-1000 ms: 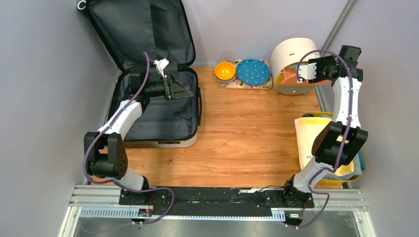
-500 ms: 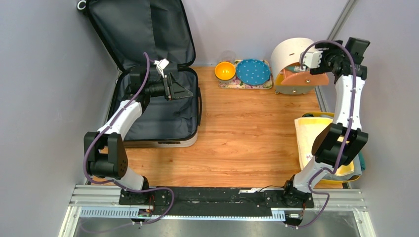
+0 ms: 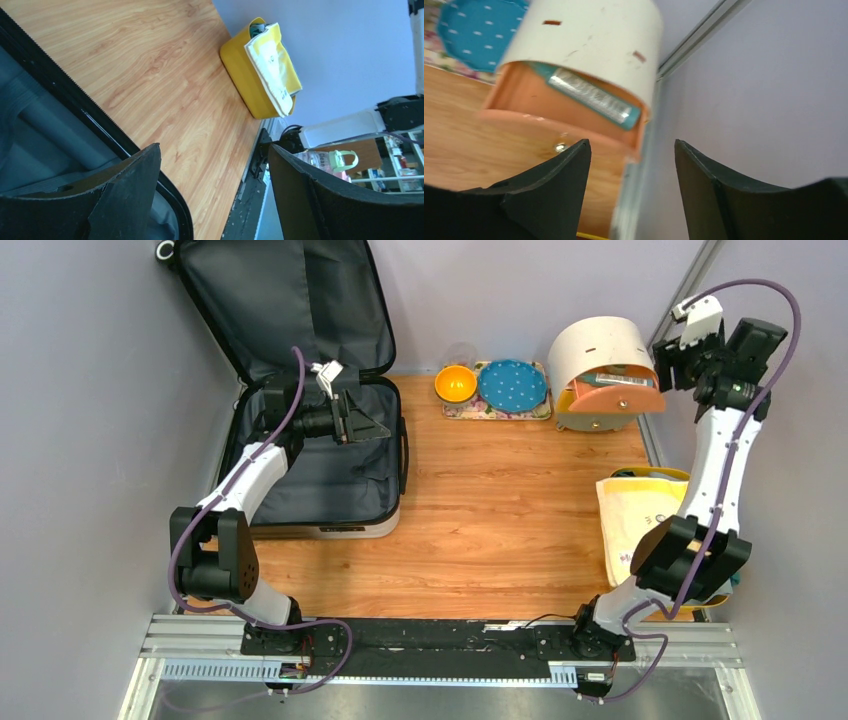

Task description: Open, take out, and arrange the luggage

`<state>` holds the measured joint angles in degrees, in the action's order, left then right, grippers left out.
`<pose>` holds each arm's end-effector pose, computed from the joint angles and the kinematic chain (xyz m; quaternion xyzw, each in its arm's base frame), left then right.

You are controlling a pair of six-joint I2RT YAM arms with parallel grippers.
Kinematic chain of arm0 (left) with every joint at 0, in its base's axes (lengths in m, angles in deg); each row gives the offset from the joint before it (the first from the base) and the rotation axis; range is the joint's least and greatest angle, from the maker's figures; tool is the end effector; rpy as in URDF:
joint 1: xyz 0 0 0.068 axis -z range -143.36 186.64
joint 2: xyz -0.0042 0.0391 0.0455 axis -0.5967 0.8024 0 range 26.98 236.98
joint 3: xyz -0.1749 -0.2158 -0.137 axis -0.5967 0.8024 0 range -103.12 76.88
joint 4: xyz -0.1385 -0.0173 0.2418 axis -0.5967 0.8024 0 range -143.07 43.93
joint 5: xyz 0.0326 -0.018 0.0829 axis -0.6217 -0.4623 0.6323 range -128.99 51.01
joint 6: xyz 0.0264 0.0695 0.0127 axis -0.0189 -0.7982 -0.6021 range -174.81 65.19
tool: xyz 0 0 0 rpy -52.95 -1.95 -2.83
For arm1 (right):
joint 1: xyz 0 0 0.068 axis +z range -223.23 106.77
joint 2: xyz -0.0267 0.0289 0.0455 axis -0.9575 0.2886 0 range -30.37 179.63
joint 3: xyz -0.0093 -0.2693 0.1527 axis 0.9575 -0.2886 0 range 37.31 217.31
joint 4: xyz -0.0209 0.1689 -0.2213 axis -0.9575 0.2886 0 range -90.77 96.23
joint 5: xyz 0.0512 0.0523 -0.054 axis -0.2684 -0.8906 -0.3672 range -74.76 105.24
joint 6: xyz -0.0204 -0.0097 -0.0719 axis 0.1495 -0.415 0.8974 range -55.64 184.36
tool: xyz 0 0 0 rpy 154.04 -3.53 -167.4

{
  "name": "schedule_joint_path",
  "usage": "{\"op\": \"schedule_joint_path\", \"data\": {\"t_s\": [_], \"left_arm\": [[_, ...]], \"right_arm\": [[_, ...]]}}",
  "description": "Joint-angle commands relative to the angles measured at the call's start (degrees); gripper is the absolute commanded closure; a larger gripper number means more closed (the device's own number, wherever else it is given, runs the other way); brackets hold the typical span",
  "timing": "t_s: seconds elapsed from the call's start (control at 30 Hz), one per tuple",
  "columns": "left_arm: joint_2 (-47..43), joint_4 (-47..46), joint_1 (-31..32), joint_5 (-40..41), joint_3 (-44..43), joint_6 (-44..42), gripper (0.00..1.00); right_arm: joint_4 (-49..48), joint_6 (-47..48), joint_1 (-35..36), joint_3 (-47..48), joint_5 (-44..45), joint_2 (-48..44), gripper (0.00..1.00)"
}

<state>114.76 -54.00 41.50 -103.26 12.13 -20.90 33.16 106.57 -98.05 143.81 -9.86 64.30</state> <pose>0.3625 -0.0884 0.3290 0.1114 0.7545 -0.5732 0.2995 0.3856 -0.1487 0.4777 -0.2424 0.7821 -0.1506 0.5539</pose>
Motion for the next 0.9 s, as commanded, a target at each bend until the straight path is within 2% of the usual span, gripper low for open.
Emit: {"op": "schedule_joint_path", "data": {"t_s": [0.0, 0.13, 0.33, 0.57, 0.87], "left_arm": [[-0.95, 0.66, -0.03, 1.51, -1.43, -5.15, 0.14], [0.1, 4.44, 0.06, 1.96, -3.53, -7.63, 0.13], [1.42, 5.5, -0.03, 2.39, -4.59, -8.86, 0.13], [1.25, 8.31, -0.03, 3.45, -4.33, -11.41, 0.13], [-0.07, 12.26, -0.12, 5.65, -3.1, -15.01, 0.12]], "right_arm": [[6.5, -27.95, 0.38, -11.61, -1.62, -8.7, 0.35], [2.81, -32.28, 0.82, -20.79, -1.7, -11.79, 0.46], [-8.78, -38.61, 2.84, -24.76, 0.75, -8.55, 0.48], [-20.29, -41.87, 6.01, -20.99, 2.43, 1.9, 0.48], [-26.37, -41.6, 7.94, -11.76, 5.33, 11.57, 0.46]]}}
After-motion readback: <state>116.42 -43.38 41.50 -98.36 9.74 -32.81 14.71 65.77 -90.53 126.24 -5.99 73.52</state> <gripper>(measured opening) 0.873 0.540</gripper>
